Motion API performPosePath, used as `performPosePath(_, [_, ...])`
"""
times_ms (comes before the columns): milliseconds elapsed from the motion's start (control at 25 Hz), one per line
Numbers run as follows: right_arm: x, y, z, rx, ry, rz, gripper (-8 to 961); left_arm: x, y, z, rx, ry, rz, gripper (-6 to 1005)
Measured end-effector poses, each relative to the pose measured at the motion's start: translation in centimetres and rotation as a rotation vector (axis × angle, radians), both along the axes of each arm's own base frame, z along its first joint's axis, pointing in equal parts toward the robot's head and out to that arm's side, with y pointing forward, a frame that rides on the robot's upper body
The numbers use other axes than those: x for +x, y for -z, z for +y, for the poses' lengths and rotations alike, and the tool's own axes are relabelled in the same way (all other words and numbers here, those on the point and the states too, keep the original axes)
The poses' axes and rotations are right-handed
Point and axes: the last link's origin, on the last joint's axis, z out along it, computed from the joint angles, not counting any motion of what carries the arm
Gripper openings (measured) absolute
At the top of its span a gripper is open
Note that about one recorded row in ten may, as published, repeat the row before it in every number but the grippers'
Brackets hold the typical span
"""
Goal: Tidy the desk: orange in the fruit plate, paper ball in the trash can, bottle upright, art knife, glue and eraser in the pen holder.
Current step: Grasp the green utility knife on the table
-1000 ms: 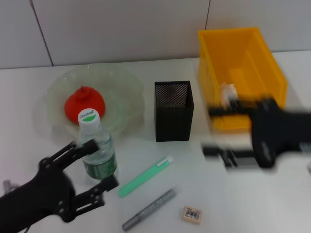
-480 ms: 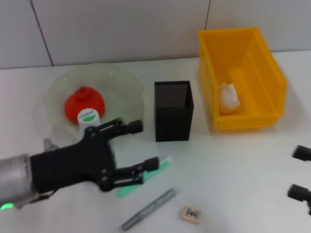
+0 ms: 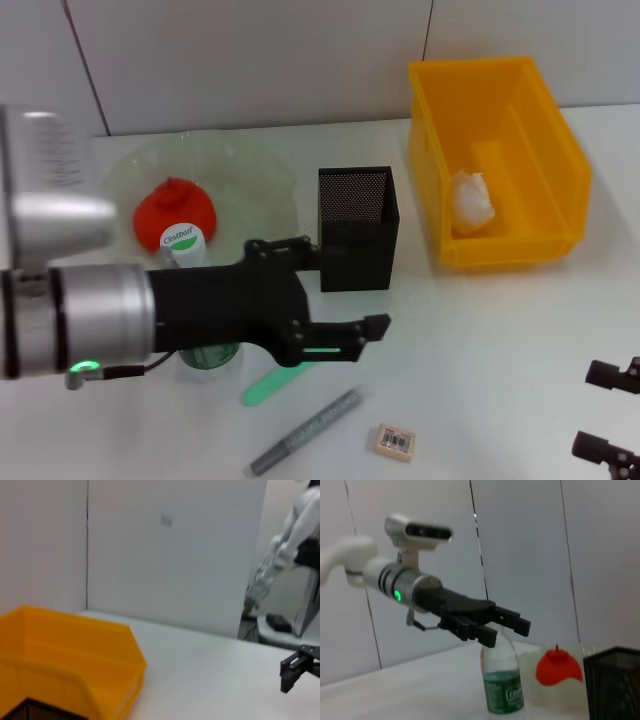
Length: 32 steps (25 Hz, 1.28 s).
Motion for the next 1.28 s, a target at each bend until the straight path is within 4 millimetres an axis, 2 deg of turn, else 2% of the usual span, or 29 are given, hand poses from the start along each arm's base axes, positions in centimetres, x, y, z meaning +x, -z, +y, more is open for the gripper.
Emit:
performPosePath(280, [0.3, 0.4, 0.1, -0.013, 0.018, -0.014, 728, 2.6, 1.1, 0.2, 0.000, -0.119, 0.239, 804])
performPosePath(400, [0.4, 0.5, 0.1, -0.023, 0.019, -0.020, 727, 4.0, 1.5, 0.7, -0.014, -0.175, 0.314, 801])
performPosePath(560, [0.4, 0.5, 0.2, -0.031, 0.017, -0.028, 725, 5.0, 2.1, 1.6, -0.027, -0.212, 0.403, 796])
performPosePath(920, [0.7, 0.6, 1.2, -0.001, 0.029, -0.063, 721, 5.8, 2.7, 2.0, -0.029, -0.210, 0.466, 786])
performPosePath(1280, [0.6, 1.9, 2.8, -0.003, 0.026, -0.083, 718, 5.8, 3.6, 2.3, 0.006, -0.219, 0.555, 776])
